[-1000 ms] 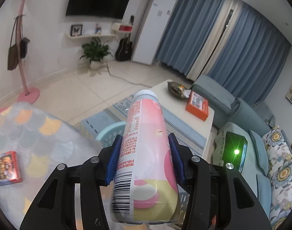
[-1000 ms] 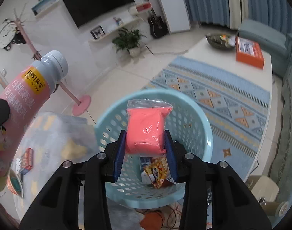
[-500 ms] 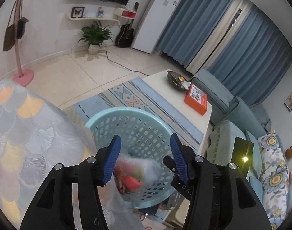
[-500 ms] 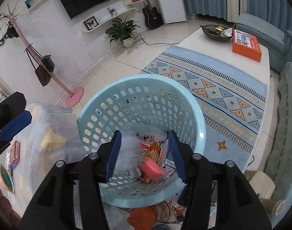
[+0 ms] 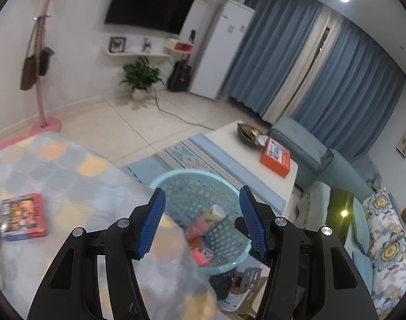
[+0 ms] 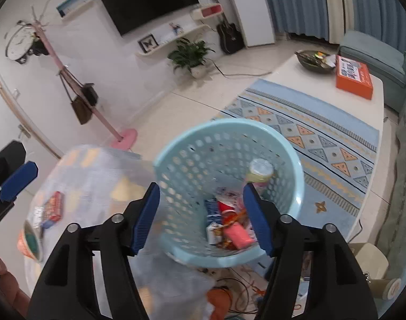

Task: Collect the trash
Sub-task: 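Carry both items over the blue basket and open both tools to drop them, then move both open tools back toward the table, then grasp the orange paper cup with the left tool and lift it, then grasp the teal packet with the right tool while the left tool holds the orange cup, then carry both items over the blue basket and open both tools to drop them, then move both open tools back toward the table, then grasp the card box with the right tool while the left tool grasps the white dotted bag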

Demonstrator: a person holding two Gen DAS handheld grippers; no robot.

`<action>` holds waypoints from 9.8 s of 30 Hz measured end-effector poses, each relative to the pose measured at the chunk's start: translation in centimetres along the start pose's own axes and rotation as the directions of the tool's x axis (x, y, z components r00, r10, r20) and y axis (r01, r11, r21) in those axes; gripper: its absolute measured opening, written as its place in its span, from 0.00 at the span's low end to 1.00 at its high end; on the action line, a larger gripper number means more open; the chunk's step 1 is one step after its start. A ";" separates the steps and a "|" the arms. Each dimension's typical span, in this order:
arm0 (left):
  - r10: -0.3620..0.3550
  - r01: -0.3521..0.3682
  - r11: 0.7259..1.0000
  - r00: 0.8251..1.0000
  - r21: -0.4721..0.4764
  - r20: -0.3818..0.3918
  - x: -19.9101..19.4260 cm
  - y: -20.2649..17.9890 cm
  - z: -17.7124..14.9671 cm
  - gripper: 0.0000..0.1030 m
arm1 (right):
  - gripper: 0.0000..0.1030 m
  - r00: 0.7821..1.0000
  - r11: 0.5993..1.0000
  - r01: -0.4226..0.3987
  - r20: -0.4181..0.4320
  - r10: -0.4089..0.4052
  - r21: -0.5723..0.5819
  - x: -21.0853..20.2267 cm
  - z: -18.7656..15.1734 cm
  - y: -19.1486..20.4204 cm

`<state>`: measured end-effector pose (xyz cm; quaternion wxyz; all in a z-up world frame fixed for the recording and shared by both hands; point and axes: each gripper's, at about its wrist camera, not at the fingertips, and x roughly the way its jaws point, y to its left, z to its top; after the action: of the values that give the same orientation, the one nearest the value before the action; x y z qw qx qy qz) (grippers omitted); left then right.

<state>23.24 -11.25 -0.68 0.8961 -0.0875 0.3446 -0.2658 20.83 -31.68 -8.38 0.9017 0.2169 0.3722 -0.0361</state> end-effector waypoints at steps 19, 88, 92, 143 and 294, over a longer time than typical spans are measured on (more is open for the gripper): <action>0.489 -0.461 0.862 0.865 -0.211 0.110 -14.7 12.1 -2.5 0.73 | 0.72 0.973 0.939 -0.195 0.068 0.222 -0.283 -5.0 -3.0 14.3; 0.406 -0.414 0.699 0.901 -0.583 -0.154 -11.9 29.6 -6.6 0.70 | 0.72 0.963 0.875 -0.265 -0.160 0.218 -0.406 3.4 -8.6 20.3; 0.380 -0.392 0.748 0.914 -0.535 -0.139 -12.1 28.8 -6.5 0.62 | 0.72 0.960 0.829 -0.273 -0.192 0.204 -0.488 3.5 -8.9 22.3; 0.370 -0.394 0.796 0.918 -0.460 -0.145 -24.4 28.5 -18.1 0.73 | 0.61 0.889 0.727 -0.439 -0.369 0.269 -0.528 0.8 -19.4 34.1; 0.323 -0.333 0.923 0.943 -0.194 -0.084 -9.4 23.7 -6.4 0.61 | 0.33 0.930 0.784 -0.362 -0.260 0.261 -0.504 9.6 -3.4 31.2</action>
<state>23.00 13.94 -8.18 0.9050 -0.1141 0.4026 -0.0772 32.56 -1.15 -5.73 0.8826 0.0131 0.4041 0.2401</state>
